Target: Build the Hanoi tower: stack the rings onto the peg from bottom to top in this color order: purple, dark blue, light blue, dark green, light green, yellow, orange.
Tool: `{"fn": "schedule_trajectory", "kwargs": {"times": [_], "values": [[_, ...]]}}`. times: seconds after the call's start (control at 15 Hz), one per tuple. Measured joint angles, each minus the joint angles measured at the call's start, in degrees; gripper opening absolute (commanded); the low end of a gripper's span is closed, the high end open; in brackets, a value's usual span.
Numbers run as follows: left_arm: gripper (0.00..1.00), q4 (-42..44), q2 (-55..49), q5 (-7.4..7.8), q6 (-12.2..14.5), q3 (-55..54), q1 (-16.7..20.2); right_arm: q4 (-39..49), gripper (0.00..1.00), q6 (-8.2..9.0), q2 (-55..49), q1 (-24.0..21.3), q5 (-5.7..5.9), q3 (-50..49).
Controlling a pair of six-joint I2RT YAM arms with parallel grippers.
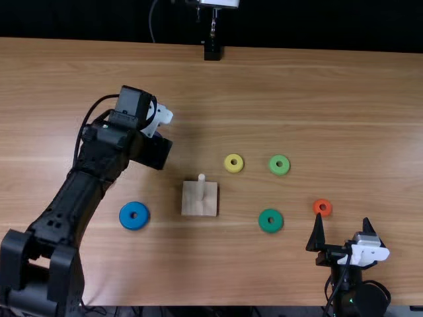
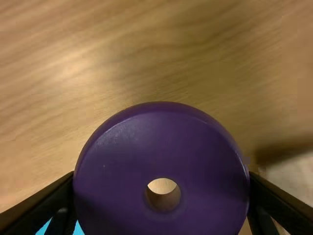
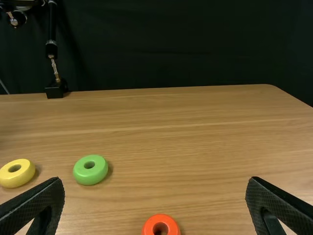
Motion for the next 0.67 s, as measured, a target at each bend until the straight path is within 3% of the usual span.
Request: {"fn": "schedule_trajectory", "kwargs": {"times": [0.33,0.67], "values": [[0.0,-15.61,-4.04,0.17,-0.57,7.41,-5.18,0.0,1.0,-0.02,0.0,0.0,0.0,0.0],[0.0,-25.35,-5.9,1.03,-4.31,14.34,-7.43,0.0,1.0,-0.02,0.0,0.0,0.0,0.0]]}}
